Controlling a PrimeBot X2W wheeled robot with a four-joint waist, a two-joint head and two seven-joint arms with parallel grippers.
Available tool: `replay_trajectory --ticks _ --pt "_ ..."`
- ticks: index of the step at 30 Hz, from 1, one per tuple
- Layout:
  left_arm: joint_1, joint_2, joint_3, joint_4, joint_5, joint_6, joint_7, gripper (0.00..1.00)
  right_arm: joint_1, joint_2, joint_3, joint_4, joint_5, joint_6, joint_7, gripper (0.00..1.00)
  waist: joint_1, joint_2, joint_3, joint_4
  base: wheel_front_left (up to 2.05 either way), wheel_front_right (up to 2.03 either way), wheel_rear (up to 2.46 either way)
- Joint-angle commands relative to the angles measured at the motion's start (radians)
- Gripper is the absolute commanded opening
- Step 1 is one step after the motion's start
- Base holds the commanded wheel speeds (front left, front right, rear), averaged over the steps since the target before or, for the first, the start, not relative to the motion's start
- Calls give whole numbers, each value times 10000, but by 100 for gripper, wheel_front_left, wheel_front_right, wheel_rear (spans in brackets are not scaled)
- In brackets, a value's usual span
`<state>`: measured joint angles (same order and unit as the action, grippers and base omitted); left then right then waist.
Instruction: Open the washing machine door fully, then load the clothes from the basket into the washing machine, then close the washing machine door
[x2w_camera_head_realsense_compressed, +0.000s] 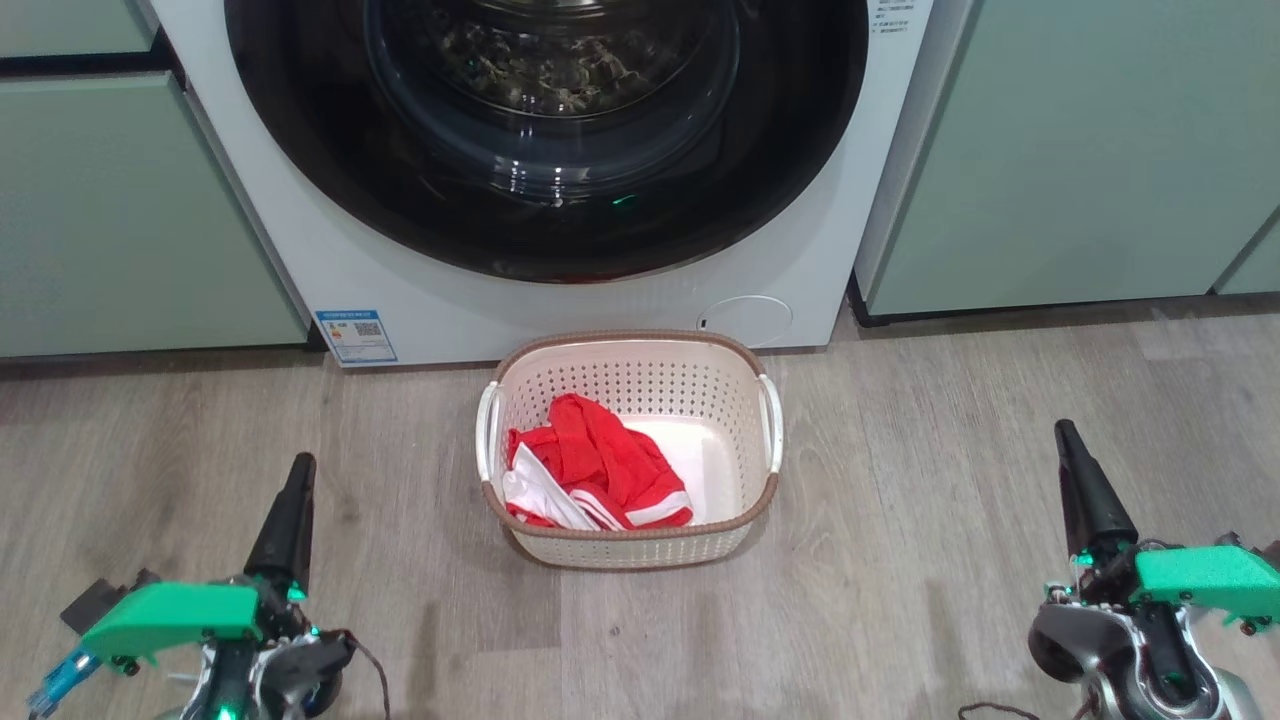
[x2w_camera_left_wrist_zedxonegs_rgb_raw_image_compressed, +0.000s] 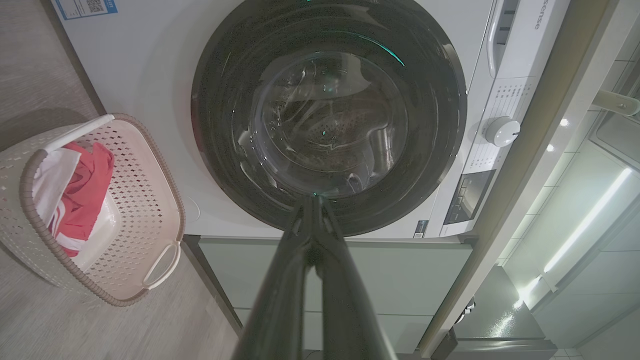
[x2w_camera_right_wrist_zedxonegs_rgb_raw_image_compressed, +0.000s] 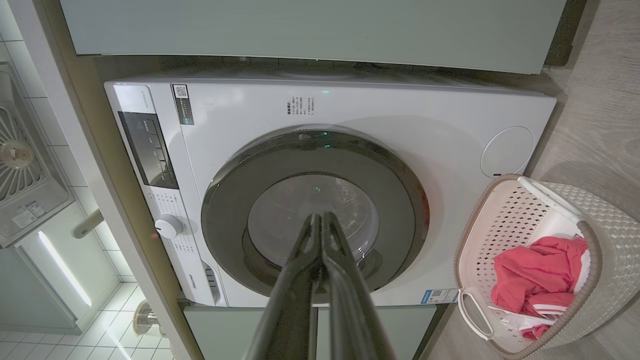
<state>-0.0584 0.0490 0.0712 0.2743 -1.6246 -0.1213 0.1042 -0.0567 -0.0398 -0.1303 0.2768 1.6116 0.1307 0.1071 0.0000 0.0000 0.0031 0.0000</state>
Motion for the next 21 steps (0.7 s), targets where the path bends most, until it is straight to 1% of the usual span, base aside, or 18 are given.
replay_trajectory --ticks 1,16,17,21 --pt "-491 56 373 -294 117 -94 48 0 -512 -115 169 -321 -26 0 58 0 0 0 0 0 0 0 0" --pt "-492 47 386 -294 127 -94 58 0 -512 -113 166 -321 -29 0 60 0 0 0 0 0 0 0 0" --pt "0 -17 17 0 65 0 2 100 0 0 -6 0 0 0 2 100 0 0 0 0 0 0 0" --pt "104 -45 -34 279 80 16 -21 100 115 49 36 278 -25 2 -29 100 0 0 1 0 0 0 0"
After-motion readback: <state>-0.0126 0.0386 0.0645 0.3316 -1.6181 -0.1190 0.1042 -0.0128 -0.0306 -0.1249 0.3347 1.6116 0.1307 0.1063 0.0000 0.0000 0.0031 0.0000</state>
